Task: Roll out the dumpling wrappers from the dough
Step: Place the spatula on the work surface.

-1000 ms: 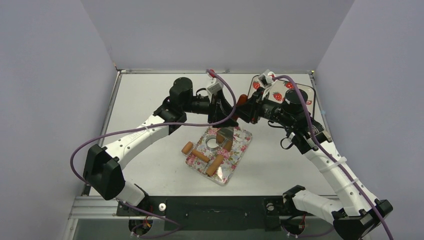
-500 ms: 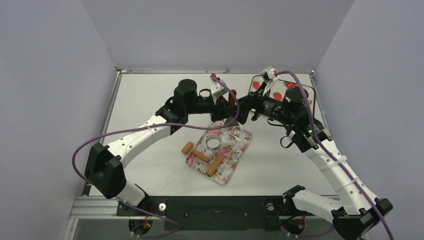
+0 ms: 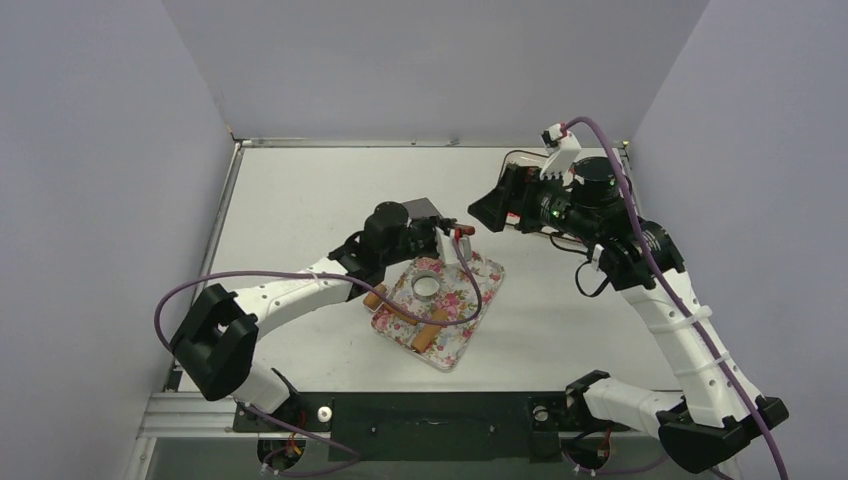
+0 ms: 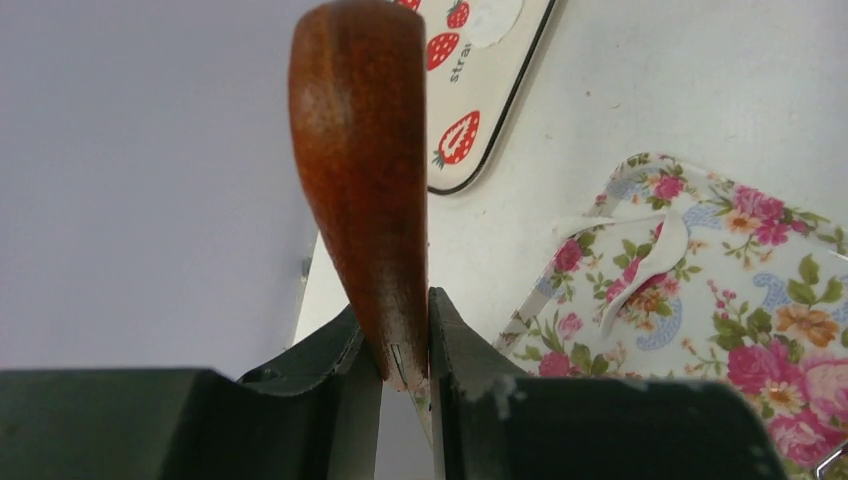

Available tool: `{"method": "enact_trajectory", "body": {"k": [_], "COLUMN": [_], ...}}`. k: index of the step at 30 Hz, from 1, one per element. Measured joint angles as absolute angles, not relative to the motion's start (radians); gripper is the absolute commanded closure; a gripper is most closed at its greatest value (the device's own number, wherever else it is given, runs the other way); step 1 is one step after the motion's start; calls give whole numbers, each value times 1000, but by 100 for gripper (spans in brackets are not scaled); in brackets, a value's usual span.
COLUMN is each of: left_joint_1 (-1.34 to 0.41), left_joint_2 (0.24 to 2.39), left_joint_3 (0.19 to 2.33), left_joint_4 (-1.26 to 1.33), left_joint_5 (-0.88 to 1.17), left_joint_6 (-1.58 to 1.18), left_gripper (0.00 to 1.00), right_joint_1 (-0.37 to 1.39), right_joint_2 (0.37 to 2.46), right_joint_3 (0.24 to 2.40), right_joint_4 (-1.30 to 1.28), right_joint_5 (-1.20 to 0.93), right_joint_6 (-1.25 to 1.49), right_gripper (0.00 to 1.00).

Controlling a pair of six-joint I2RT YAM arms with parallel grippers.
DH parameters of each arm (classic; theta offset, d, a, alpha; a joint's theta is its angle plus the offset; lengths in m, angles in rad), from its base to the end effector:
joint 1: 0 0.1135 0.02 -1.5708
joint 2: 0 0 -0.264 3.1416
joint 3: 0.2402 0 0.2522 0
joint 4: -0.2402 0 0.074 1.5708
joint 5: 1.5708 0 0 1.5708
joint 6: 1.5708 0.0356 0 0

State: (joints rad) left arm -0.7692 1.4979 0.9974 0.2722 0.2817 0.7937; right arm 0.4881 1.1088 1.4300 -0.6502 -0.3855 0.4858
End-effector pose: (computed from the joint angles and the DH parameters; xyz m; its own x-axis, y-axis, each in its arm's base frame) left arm 0.2445 -0.2505 0.2874 0.5010 0.4681 -0.7279 0.7209 0.2396 0.6503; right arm 0.1854 0.1136 0.4495 -0.6020 0.1702 -0.7801 -0.5289 0.6469 0.5493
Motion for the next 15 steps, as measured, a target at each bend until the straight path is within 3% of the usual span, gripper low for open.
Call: {"method": "enact_trajectory", "body": {"k": [10, 15], "left_joint_1": [-956, -1028], "left_joint_2": [1591, 1712], "left_joint_3": [919, 884], "left_joint_4": [573, 713], "left_joint_5": [180, 107], "left_joint_6": [846, 777], "left_gripper": [100, 100], "right_joint_1": [223, 197], "right_joint_2": [1007, 971], "right_joint_3": [1161, 1074], "right_joint_4": [-793, -812], "right_joint_5": [-323, -323], "right_joint_6": [585, 578], "right_gripper": [11, 11]}}
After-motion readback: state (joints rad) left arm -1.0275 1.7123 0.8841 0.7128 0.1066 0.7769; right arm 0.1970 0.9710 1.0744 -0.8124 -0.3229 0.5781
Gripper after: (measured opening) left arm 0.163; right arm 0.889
